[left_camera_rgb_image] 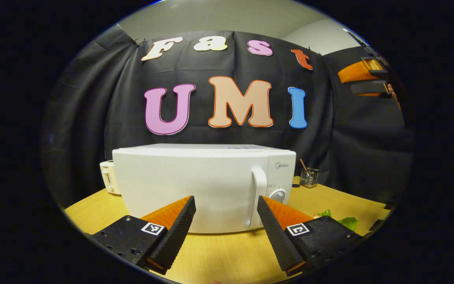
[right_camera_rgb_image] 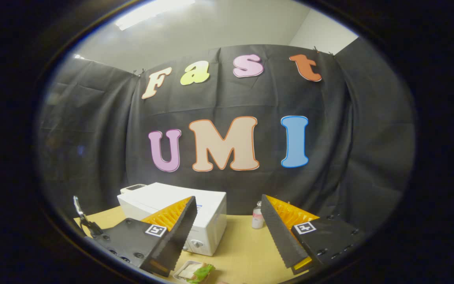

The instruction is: Open the microwave oven with the left hand, put the food in, and close the microwave oven.

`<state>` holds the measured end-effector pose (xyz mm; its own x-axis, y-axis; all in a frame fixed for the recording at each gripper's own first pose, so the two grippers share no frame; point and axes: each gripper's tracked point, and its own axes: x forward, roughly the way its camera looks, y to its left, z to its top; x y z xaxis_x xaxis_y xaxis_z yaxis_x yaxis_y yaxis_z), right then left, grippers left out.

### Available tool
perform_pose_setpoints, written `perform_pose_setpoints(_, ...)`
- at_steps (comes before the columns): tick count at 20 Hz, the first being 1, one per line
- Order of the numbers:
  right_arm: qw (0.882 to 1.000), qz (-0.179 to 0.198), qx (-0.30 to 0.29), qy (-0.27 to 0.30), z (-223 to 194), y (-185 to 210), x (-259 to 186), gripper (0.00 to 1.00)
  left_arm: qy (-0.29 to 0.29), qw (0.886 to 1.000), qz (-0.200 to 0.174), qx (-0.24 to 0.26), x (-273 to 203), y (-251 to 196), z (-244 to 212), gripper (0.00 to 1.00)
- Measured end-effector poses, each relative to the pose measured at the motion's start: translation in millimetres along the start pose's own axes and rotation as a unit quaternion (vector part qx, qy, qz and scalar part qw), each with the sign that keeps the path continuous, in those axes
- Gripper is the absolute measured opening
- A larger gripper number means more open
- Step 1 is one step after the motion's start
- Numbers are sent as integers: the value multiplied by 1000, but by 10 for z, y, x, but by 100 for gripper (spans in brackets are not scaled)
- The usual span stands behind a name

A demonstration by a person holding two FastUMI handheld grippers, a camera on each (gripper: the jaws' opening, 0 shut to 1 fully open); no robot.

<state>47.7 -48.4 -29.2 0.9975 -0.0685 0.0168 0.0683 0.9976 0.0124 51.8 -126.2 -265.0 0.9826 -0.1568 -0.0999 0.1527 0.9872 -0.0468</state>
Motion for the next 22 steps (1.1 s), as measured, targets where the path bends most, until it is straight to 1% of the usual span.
perform_pose_setpoints(2, 1000, -7, 1, 1, -16, -79, -33, 94, 7, 1000, -7, -10, 103, -127, -136, 97)
perform_pose_setpoints(5, 1000, -16, 1, 4, -57, -175, -58, 94, 24, 999, -1, -26, 254, -179, -305, 97)
perform_pose_setpoints(9, 1000, -15, 1, 4, -72, -219, -84, 94, 60, 997, 5, -47, 416, -239, -553, 97)
perform_pose_setpoints(12, 1000, -16, -4, 8, -114, -258, -79, 94, 72, 996, -1, -59, 515, -330, -656, 96)
perform_pose_setpoints(14, 1000, -10, -4, 20, -203, -261, -60, 94, 75, 995, 3, -60, 569, -336, -691, 96)
perform_pose_setpoints(17, 999, -3, 8, 35, -290, -274, -32, 94, 69, 996, 20, -50, 635, -293, -684, 95)
perform_pose_setpoints(18, 999, -3, 13, 37, -303, -284, -22, 94, 65, 997, 21, -48, 659, -303, -662, 93)
perform_pose_setpoints(19, 999, -2, 15, 39, -309, -289, -16, 94, 62, 997, 21, -41, 682, -309, -647, 88)
perform_pose_setpoints(21, 999, -4, 12, 40, -325, -317, -1, 94, 58, 997, 33, -26, 730, -258, -618, 82)
perform_pose_setpoints(22, 999, -5, 9, 40, -318, -326, -5, 94, 59, 997, 34, -24, 752, -263, -615, 80)
